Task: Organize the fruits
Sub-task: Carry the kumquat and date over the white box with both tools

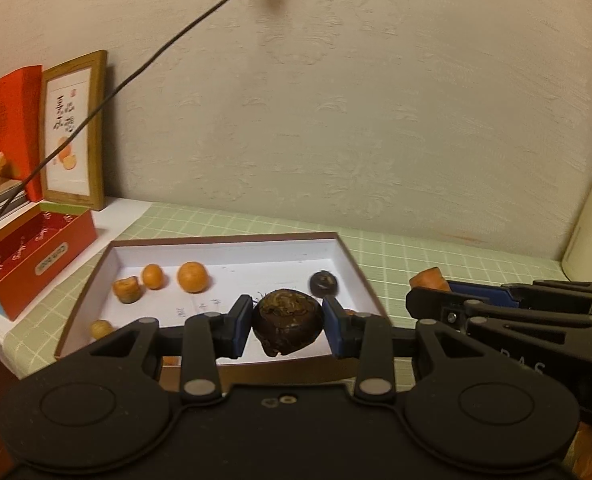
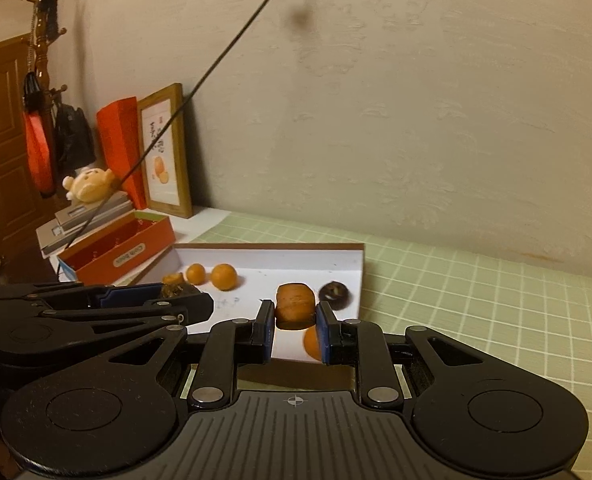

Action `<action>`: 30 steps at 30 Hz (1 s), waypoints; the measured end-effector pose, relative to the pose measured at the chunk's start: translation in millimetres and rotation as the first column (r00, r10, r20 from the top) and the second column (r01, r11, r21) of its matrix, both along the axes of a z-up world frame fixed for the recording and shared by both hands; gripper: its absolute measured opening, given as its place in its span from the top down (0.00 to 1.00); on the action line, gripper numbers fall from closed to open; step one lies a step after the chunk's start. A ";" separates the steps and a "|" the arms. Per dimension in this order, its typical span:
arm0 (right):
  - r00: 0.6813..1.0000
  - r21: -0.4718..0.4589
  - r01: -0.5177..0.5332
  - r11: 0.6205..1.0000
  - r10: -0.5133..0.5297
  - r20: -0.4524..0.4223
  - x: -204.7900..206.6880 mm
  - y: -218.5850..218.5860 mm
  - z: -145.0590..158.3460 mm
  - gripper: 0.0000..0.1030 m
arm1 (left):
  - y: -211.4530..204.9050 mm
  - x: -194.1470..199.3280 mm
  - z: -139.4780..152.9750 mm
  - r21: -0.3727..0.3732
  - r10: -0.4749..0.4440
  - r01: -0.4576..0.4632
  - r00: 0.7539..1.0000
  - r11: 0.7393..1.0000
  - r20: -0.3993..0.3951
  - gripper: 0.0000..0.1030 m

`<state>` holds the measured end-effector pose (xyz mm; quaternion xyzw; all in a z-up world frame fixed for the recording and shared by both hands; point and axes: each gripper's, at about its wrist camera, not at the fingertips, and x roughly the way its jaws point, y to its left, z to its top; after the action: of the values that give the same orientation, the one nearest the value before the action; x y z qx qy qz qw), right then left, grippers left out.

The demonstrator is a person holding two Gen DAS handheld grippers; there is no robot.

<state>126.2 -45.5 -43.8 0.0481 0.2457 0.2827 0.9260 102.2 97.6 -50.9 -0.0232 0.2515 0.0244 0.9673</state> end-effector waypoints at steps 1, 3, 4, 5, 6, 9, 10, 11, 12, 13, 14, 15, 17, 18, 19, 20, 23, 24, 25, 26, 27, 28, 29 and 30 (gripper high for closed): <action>1.000 0.000 -0.004 1.000 0.004 0.002 -0.1 2.0 0.4 0.79 | 4.0 0.2 -0.1 -0.004 0.008 -0.008 1.000 1.000 -0.002 0.72; 1.000 0.003 -0.010 1.000 0.010 0.004 1.4 9.6 -0.2 0.79 | 11.4 0.0 -0.7 -0.008 0.025 -0.025 1.000 1.000 -0.002 0.72; 1.000 0.003 -0.012 1.000 0.012 0.005 2.1 13.3 -0.6 0.79 | 15.3 0.2 -1.0 -0.011 0.033 -0.033 0.999 0.999 -0.003 0.72; 1.000 0.002 -0.013 1.000 0.013 0.006 2.9 16.0 -0.6 0.79 | 19.4 0.5 -1.2 -0.014 0.041 -0.041 0.999 0.999 -0.004 0.72; 1.000 0.001 -0.016 1.000 0.016 0.008 3.9 19.5 -1.1 0.79 | 23.3 0.9 -1.6 -0.016 0.051 -0.051 0.999 0.999 -0.006 0.72; 1.000 -0.002 -0.020 1.000 0.020 0.011 7.7 29.4 -2.7 0.79 | 34.7 2.5 -2.2 -0.026 0.079 -0.079 0.997 0.997 -0.010 0.72; 1.000 -0.004 -0.023 1.000 0.023 0.010 8.9 32.0 -3.0 0.79 | 38.3 2.8 -2.2 -0.028 0.088 -0.088 0.996 0.996 -0.010 0.72; 1.000 -0.004 -0.025 1.000 0.025 0.009 10.1 34.6 -3.3 0.79 | 41.4 2.6 -2.4 -0.026 0.095 -0.095 0.995 0.995 -0.009 0.72; 1.000 -0.003 -0.025 1.000 0.025 0.009 11.2 37.2 -3.7 0.79 | 44.4 2.6 -2.3 -0.024 0.102 -0.102 0.995 0.994 -0.009 0.72; 1.000 -0.004 -0.027 1.000 0.027 0.010 12.4 40.0 -4.0 0.79 | 47.6 2.6 -2.4 -0.024 0.108 -0.109 0.994 0.994 -0.009 0.72; 1.000 -0.007 -0.028 1.000 0.028 0.012 13.4 43.6 -4.5 0.79 | 50.7 2.7 -2.7 -0.024 0.114 -0.115 0.993 0.993 -0.011 0.72; 1.000 -0.007 -0.027 1.000 0.027 0.015 14.2 45.7 -4.9 0.79 | 53.7 2.8 -3.3 -0.023 0.122 -0.122 0.992 0.992 -0.012 0.72; 0.999 -0.010 -0.031 0.999 0.031 0.016 16.5 51.1 -5.9 0.79 | 60.6 3.2 -4.0 -0.026 0.134 -0.134 0.991 0.991 -0.016 0.72; 0.999 -0.010 -0.031 0.999 0.031 0.016 17.2 53.2 -6.6 0.79 | 64.0 3.3 -4.4 -0.024 0.141 -0.142 0.990 0.990 -0.016 0.72; 0.999 -0.009 -0.031 0.999 0.032 0.015 18.6 55.7 -7.2 0.79 | 67.4 3.3 -4.5 -0.022 0.149 -0.150 0.989 0.988 -0.016 0.72; 0.999 -0.008 -0.033 0.999 0.033 0.014 20.1 57.6 -7.8 0.79 | 71.2 3.3 -4.4 -0.025 0.156 -0.156 0.988 0.987 -0.016 0.72; 0.999 -0.009 -0.031 0.999 0.031 0.013 23.8 64.5 -9.7 0.79 | 80.4 3.0 -4.0 -0.027 0.176 -0.176 0.984 0.984 -0.014 0.72; 1.000 -0.008 -0.028 1.000 0.028 0.012 25.8 66.5 -10.4 0.79 | 83.6 3.5 -4.2 -0.029 0.182 -0.182 0.983 0.983 -0.014 0.72; 1.000 -0.006 -0.026 1.000 0.026 0.012 27.0 67.5 -11.0 0.79 | 87.0 4.5 -4.5 -0.030 0.188 -0.188 0.982 0.982 -0.014 0.72; 1.000 -0.007 -0.026 1.000 0.026 0.010 28.9 69.3 -12.0 0.79 | 89.7 5.9 -4.8 -0.030 0.192 -0.192 0.981 0.981 -0.016 0.72; 1.000 -0.009 -0.025 1.000 0.025 0.010 30.3 70.8 -12.5 0.79 | 92.4 7.2 -5.0 -0.029 0.196 -0.197 0.980 0.980 -0.015 0.72; 1.000 -0.011 -0.021 1.000 0.021 0.011 31.8 72.1 -13.3 0.79 | 95.0 8.4 -5.1 -0.030 0.199 -0.199 0.980 0.980 -0.015 0.72; 1.000 -0.012 -0.017 1.000 0.017 0.010 33.8 73.3 -14.2 0.79 | 97.2 9.7 -5.2 -0.030 0.200 -0.201 0.980 0.979 -0.016 0.72; 1.000 -0.011 -0.014 1.000 0.014 0.008 36.3 74.1 -14.9 0.79 | 99.3 11.3 -5.4 -0.030 0.203 -0.203 0.979 0.979 -0.016 0.72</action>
<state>162.5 28.6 -58.7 0.0399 0.2439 0.2881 0.9252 113.4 196.9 -56.3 -0.0639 0.2544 0.1192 0.9576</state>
